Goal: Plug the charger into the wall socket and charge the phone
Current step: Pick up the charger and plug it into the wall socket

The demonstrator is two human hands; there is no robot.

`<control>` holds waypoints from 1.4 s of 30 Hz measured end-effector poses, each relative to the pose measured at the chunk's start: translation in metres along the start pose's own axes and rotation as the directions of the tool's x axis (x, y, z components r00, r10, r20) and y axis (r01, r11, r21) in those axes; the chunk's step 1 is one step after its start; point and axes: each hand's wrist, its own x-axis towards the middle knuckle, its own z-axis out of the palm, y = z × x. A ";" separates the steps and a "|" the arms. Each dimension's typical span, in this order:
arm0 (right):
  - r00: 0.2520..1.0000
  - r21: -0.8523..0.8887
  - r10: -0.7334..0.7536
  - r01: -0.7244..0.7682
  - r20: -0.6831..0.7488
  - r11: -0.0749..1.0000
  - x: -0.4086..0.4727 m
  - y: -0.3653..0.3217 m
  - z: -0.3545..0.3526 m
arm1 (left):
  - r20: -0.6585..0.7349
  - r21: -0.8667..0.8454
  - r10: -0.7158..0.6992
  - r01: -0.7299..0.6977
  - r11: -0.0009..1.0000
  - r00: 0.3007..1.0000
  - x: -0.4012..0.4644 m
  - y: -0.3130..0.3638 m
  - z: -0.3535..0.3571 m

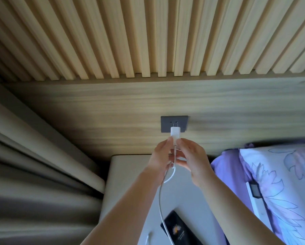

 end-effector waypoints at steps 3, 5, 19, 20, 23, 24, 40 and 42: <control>0.999 0.016 0.029 -0.029 -0.041 0.999 0.012 0.002 0.001 | -0.020 -0.007 -0.040 0.040 0.999 0.999 0.010 0.003 0.002; 0.998 0.017 0.037 -0.036 -0.047 0.999 0.018 0.004 0.000 | -0.046 -0.014 -0.071 0.071 0.997 0.996 0.017 0.003 0.001; 0.992 0.002 -0.037 0.037 -0.119 0.999 0.027 0.017 -0.002 | -0.023 0.016 0.007 -0.006 1.000 1.000 0.026 -0.006 -0.006; 0.992 0.018 -0.032 0.035 -0.123 0.999 0.028 0.017 -0.002 | -0.033 0.013 0.014 -0.014 1.000 0.999 0.027 -0.006 -0.006; 0.991 0.064 -0.029 0.038 -0.134 0.997 0.030 0.017 0.001 | -0.063 0.006 0.036 -0.036 0.999 0.997 0.029 -0.005 -0.006; 0.991 0.078 -0.027 0.037 -0.130 0.996 0.030 0.017 0.002 | -0.072 0.004 0.044 -0.044 0.999 0.996 0.031 -0.004 -0.007; 0.992 0.160 -0.078 0.093 -0.099 0.983 0.042 0.025 0.003 | -0.094 0.119 0.040 -0.029 0.993 0.995 0.041 0.011 -0.009; 0.990 0.185 -0.092 0.110 -0.106 0.977 0.045 0.024 0.004 | -0.108 0.089 0.047 -0.037 0.995 0.993 0.043 0.013 -0.006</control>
